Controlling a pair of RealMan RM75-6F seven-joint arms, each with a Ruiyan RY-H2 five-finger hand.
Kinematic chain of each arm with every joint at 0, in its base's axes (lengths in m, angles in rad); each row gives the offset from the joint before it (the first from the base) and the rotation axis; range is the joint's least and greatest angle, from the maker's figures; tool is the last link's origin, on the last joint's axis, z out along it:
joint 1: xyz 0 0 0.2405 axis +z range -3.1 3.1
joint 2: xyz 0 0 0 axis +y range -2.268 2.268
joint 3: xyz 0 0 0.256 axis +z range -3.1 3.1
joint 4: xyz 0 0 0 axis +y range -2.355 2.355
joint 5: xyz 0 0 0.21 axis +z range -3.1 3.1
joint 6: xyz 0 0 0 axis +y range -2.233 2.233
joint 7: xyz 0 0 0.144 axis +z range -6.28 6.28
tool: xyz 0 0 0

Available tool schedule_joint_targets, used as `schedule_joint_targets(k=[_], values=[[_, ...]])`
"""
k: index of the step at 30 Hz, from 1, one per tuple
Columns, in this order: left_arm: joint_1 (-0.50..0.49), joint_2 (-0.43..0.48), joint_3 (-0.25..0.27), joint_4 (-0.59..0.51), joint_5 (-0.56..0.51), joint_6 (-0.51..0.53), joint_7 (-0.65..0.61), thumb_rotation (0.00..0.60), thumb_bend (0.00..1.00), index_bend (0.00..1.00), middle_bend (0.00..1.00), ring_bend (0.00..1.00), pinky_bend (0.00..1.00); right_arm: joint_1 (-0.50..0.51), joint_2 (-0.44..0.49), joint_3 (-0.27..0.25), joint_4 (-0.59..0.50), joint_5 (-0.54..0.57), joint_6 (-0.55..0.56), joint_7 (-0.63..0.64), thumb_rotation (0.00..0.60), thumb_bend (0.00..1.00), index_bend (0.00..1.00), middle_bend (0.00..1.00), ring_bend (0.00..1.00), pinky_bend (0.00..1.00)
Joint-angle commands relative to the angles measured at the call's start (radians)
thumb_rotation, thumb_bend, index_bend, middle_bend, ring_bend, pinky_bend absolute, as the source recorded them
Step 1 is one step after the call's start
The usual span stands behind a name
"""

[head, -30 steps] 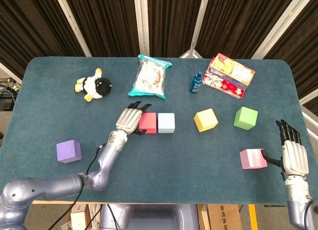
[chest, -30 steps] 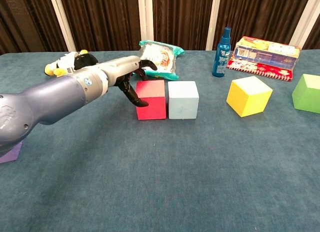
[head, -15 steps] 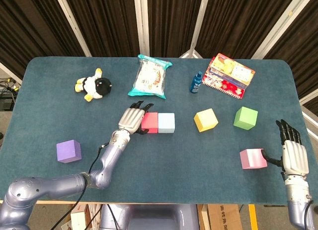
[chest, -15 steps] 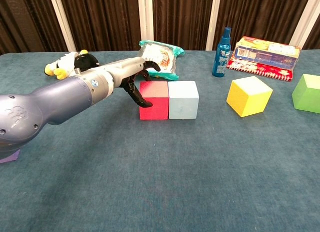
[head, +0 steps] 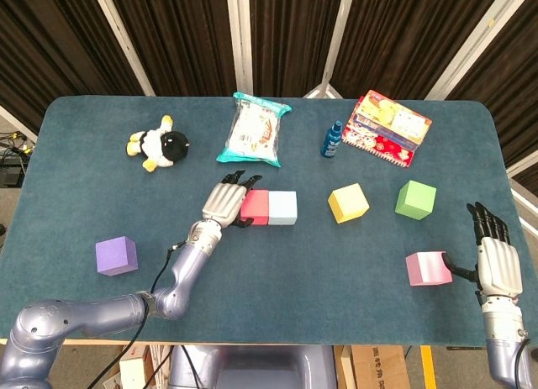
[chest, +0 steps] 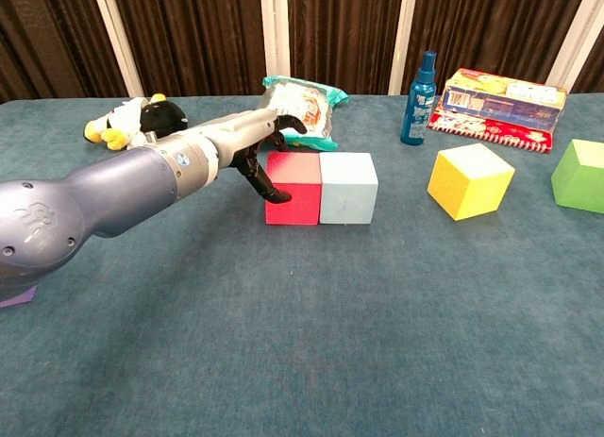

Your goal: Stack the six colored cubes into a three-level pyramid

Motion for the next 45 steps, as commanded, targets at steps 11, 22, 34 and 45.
schedule_joint_targets(k=[11,22,34,45], values=[[0.005,0.015,0.005,-0.015,-0.001,-0.008,0.004,0.600,0.32,0.13,0.36,0.06,0.13,0.000,0.000,0.000,-0.003,0.002,-0.001,-0.002,0.600,0.28,0.00,0.00,0.00,0.00],[0.008,0.031,0.014,-0.030,-0.014,-0.018,0.019,0.600,0.25,0.09,0.27,0.05,0.12,0.000,0.000,0.001,-0.005,0.005,0.000,-0.006,0.600,0.28,0.00,0.00,0.00,0.00],[0.005,0.058,0.012,-0.067,-0.063,-0.021,0.053,0.600,0.13,0.00,0.04,0.00,0.07,0.000,0.001,0.001,-0.006,0.006,0.000,-0.007,0.600,0.28,0.00,0.00,0.00,0.00],[0.018,0.169,-0.030,-0.223,-0.062,0.042,0.059,0.600,0.13,0.00,0.04,0.00,0.06,0.000,0.003,0.001,-0.007,0.007,-0.003,-0.001,0.600,0.28,0.00,0.00,0.00,0.00]])
